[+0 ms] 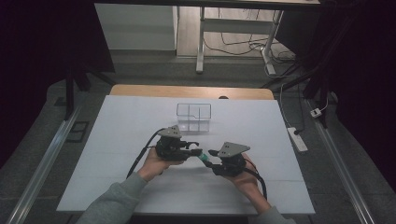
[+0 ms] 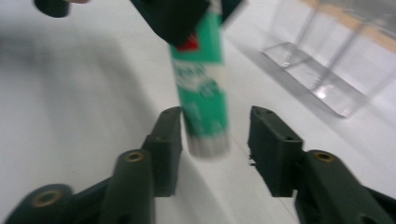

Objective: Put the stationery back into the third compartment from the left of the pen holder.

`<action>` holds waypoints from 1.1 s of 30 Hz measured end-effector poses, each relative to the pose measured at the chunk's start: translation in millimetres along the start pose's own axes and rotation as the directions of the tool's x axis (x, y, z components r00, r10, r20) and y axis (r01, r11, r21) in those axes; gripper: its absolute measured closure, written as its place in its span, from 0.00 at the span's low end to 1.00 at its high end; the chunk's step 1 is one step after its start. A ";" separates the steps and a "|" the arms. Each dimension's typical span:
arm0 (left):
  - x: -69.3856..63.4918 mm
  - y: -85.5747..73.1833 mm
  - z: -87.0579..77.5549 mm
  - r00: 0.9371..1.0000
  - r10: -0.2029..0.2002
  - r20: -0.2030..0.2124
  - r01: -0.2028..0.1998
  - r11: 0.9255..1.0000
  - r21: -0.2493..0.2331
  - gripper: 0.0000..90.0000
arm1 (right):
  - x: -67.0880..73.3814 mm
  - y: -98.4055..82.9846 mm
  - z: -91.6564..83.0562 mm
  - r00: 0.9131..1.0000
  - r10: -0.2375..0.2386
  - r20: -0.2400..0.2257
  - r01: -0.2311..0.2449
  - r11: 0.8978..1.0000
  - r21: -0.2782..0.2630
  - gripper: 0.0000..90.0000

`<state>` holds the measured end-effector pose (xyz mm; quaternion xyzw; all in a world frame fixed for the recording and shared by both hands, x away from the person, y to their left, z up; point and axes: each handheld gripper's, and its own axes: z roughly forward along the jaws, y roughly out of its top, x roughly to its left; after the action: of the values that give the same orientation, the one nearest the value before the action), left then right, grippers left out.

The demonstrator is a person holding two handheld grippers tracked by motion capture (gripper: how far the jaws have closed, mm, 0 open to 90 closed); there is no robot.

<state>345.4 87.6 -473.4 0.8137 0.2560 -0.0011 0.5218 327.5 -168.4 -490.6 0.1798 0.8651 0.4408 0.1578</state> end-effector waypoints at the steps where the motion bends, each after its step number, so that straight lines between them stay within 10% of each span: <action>1: 1.6 0.0 -2.0 1.000 -0.004 -0.007 0.004 1.000 -0.003 0.71 | -2.0 -0.7 -2.0 1.000 0.015 0.011 -0.014 1.000 -0.006 0.56; 17: 11.2 8.1 -24.1 0.999 -0.005 -0.053 0.003 0.999 -0.045 0.71 | -19.1 -20.8 -29.9 0.992 0.105 0.075 -0.107 0.994 0.016 0.44; 33: 31.1 50.4 -38.5 0.996 0.007 -0.084 -0.013 0.997 -0.073 0.71 | -31.0 -58.8 -73.0 0.964 0.214 0.157 -0.218 0.976 0.013 0.40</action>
<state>383.2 116.9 -421.4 0.7945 0.2733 0.0450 0.5404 313.3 -266.0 -494.2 0.3090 0.8320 0.4270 0.1730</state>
